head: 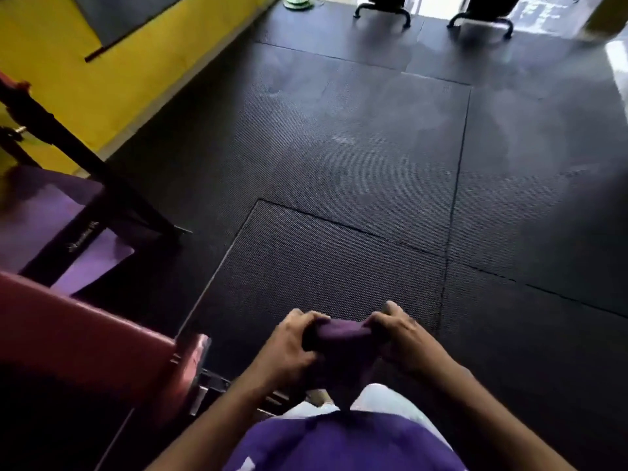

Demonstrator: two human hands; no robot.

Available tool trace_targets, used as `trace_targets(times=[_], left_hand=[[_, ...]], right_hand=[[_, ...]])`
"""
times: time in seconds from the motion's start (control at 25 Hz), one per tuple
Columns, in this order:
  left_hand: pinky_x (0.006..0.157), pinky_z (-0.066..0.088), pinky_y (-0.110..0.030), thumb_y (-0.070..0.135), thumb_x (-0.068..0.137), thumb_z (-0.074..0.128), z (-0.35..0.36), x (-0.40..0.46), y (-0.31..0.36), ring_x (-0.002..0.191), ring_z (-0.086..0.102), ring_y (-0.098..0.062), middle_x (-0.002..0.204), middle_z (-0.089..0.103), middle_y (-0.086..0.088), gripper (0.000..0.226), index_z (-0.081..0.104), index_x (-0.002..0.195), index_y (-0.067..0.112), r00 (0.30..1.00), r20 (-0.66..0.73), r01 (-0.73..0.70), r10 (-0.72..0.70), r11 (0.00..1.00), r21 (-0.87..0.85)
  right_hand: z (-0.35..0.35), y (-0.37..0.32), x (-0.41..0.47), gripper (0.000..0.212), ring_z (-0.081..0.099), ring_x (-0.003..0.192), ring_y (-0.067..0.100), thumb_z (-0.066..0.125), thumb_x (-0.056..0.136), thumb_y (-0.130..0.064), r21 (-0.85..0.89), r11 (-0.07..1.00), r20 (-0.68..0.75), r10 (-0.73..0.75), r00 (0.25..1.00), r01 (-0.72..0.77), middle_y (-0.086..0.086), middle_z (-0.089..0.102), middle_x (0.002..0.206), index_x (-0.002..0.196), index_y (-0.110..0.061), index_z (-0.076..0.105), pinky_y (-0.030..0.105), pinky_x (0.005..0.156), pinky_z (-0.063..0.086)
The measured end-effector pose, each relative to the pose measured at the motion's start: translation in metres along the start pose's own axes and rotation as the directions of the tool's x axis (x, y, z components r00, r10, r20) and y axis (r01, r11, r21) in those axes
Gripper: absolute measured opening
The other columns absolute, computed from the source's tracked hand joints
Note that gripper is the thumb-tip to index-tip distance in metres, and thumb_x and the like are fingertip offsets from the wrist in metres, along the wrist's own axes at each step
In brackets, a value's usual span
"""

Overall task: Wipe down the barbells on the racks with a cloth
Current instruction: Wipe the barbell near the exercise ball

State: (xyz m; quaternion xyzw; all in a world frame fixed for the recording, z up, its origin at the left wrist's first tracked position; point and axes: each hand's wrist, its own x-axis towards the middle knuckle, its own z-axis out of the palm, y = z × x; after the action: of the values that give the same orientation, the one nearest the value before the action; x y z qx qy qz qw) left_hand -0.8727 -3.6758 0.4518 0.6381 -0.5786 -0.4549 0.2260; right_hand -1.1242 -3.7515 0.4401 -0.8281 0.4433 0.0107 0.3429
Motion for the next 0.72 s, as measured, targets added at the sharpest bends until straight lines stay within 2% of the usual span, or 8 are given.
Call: trace_targets(times=[0.12,0.28,0.32,0.4,0.48,0.52,0.6,0.72], left_hand=[[0.083,0.046,-0.021,0.016,0.077,0.073,-0.047,0.066,0.002,0.095,0.056,-0.003,0.101,0.049,0.012,0.036,0.068,0.105,0.038,0.97,-0.228,-0.059,0.088,0.99,0.13],[0.088,0.05,-0.028,0.03,0.088,0.075,-0.101,0.166,0.015,0.107,0.055,-0.009,0.122,0.043,0.012,0.043,0.057,0.126,0.04,0.794,-0.604,-0.073,0.077,0.997,0.032],[0.082,0.052,-0.025,0.039,0.088,0.073,-0.112,0.19,0.021,0.101,0.058,-0.006,0.12,0.047,0.016,0.043,0.054,0.126,0.042,0.786,-0.614,-0.121,0.076,0.992,-0.033],[0.076,0.052,-0.021,0.057,0.08,0.072,-0.131,0.233,0.03,0.096,0.062,-0.004,0.115,0.055,0.022,0.054,0.047,0.128,0.046,0.849,-0.523,-0.168,0.07,0.975,-0.142],[0.086,0.052,-0.026,0.067,0.071,0.074,-0.155,0.265,0.028,0.105,0.061,0.0,0.123,0.057,0.023,0.077,0.036,0.136,0.049,0.9,-0.432,-0.1,0.058,0.992,-0.075],[0.089,0.051,-0.028,0.064,0.072,0.075,-0.171,0.28,0.023,0.109,0.06,-0.002,0.126,0.057,0.023,0.078,0.033,0.137,0.05,0.882,-0.467,-0.063,0.059,0.998,0.007],[0.087,0.051,-0.026,0.045,0.081,0.077,-0.22,0.309,0.008,0.101,0.063,-0.001,0.117,0.062,0.023,0.065,0.036,0.13,0.05,0.787,-0.615,-0.048,0.054,0.998,0.026],[0.081,0.048,-0.014,0.018,0.087,0.075,-0.299,0.335,-0.015,0.09,0.063,0.004,0.103,0.063,0.02,0.047,0.048,0.114,0.044,0.673,-0.732,-0.097,0.106,0.994,0.055]], right_hand=[[-0.048,-0.008,0.068,0.014,0.047,0.089,0.01,0.058,0.081,-0.039,0.074,0.997,-0.151,-0.004,0.989,0.015,-0.008,0.044,0.1,0.091,-0.029,0.059,0.031,0.077,0.048],[-0.121,-0.04,0.186,0.02,0.054,0.06,0.005,0.066,0.085,-0.036,0.362,0.932,-0.156,0.063,0.986,-0.002,-0.002,0.06,0.073,0.085,-0.023,0.051,0.027,0.054,0.049],[-0.136,-0.045,0.221,0.018,0.057,0.059,0.005,0.069,0.088,-0.028,0.451,0.892,-0.175,0.107,0.979,-0.017,0.0,0.064,0.074,0.089,-0.026,0.051,0.025,0.052,0.049],[-0.165,-0.058,0.29,0.025,0.061,0.067,0.008,0.068,0.09,-0.015,0.642,0.766,-0.181,0.175,0.968,-0.019,0.0,0.066,0.08,0.1,-0.032,0.053,0.025,0.056,0.052],[-0.19,-0.073,0.352,0.026,0.059,0.078,0.014,0.063,0.094,-0.008,0.824,0.566,-0.099,0.2,0.975,-0.032,0.004,0.061,0.088,0.107,-0.029,0.059,0.028,0.056,0.055],[-0.201,-0.082,0.378,0.02,0.059,0.08,0.017,0.061,0.095,-0.005,0.893,0.448,-0.046,0.196,0.98,-0.048,0.009,0.058,0.093,0.108,-0.02,0.063,0.03,0.055,0.056],[-0.218,-0.104,0.434,0.011,0.065,0.078,0.018,0.061,0.096,-0.003,0.929,0.357,0.043,0.161,0.986,-0.099,0.017,0.058,0.099,0.105,-0.004,0.067,0.03,0.054,0.057],[-0.242,-0.135,0.512,0.022,0.07,0.079,0.021,0.072,0.089,-0.003,0.883,0.459,0.108,0.011,0.994,-0.1,0.02,0.065,0.101,0.11,-0.006,0.07,0.031,0.061,0.059]])
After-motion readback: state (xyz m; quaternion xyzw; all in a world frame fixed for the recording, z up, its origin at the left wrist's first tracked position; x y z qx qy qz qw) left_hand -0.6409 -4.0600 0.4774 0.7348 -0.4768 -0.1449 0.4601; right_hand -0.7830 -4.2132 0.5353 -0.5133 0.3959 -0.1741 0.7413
